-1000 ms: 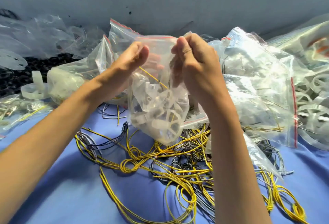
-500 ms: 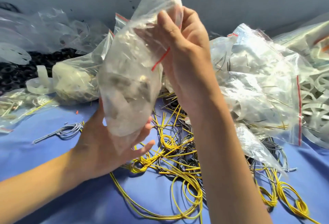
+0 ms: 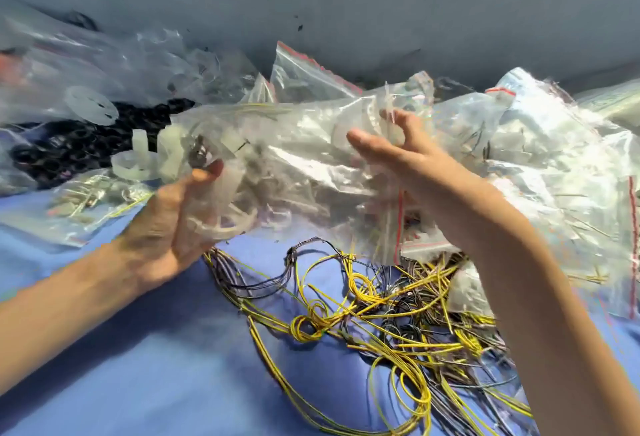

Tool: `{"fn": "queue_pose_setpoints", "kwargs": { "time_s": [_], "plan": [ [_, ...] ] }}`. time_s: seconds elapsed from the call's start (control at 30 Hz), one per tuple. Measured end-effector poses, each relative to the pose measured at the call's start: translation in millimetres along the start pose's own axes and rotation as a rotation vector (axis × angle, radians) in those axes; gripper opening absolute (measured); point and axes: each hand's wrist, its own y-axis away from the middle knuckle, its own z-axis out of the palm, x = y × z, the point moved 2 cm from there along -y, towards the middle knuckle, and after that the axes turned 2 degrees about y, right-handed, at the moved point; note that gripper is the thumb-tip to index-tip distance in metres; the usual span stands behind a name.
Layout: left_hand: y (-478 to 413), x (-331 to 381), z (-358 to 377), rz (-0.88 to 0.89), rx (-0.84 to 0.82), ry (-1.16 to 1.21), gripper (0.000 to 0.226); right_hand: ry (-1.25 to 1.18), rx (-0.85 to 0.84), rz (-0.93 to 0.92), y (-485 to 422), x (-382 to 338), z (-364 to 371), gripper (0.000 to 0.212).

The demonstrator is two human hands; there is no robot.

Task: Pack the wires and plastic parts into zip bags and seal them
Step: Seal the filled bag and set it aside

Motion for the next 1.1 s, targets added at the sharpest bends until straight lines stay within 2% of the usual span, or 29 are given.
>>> {"fn": "queue_pose_setpoints", "kwargs": {
  "time_s": [0.03,0.07,0.13,0.2,0.27,0.37,0.43,0.5,0.57,0.67,0.7,0.77,0.87,0.93,1.0,1.03,1.1],
  "plan": [
    [0,6,-4,0.025,0.029,0.009,0.076,-0.027,-0.023,-0.056,-3,-2,10,0.042],
    [0,13,-8,0.064,0.043,-0.001,0.08,-0.005,-0.019,-0.12,-8,-3,21,0.05],
    [-2,28,-15,0.157,0.041,-0.094,0.062,0.131,0.048,-0.242,-21,-10,40,0.053],
    [-13,46,-31,0.221,0.152,-0.232,0.027,0.263,0.152,-0.351,-42,-22,51,0.047],
    [-31,66,-51,0.222,0.277,-0.39,0.029,0.37,0.213,-0.415,-67,-37,59,0.037],
    [-59,93,-76,0.142,0.337,-0.497,0.055,0.488,0.217,-0.413,-113,-50,66,0.037],
    [-80,104,-82,0.157,0.341,-0.558,0.037,0.606,0.202,-0.376,-145,-47,69,0.051],
    [-98,104,-83,0.132,0.356,-0.65,0.037,0.748,0.158,-0.341,-170,-33,73,0.057],
    [-110,97,-86,0.118,0.346,-0.691,0.036,0.849,0.089,-0.331,-186,-9,75,0.053],
    [-123,88,-87,0.204,0.247,-0.72,0.026,0.893,0.07,-0.278,-197,27,68,0.04],
    [-125,85,-85,0.238,0.231,-0.736,0.027,0.89,0.082,-0.255,-199,35,66,0.037],
    [-127,81,-84,0.252,0.244,-0.758,0.044,0.866,0.095,-0.209,-199,45,67,0.037],
    [-127,80,-88,0.141,0.349,-0.818,0.07,0.865,0.109,-0.169,-193,39,72,0.037],
    [-116,83,-88,0.19,0.505,-0.985,0.085,0.942,0.269,-0.253,-185,29,73,0.032],
    [-102,87,-84,0.402,0.623,-1.18,0.087,0.973,0.473,-0.406,-173,17,73,0.029],
    [-99,91,-78,0.493,0.594,-1.241,0.084,0.947,0.513,-0.472,-168,11,74,0.031],
    [-102,98,-61,0.52,0.431,-1.33,0.074,0.915,0.424,-0.551,-165,4,78,0.034]
  ]
}}
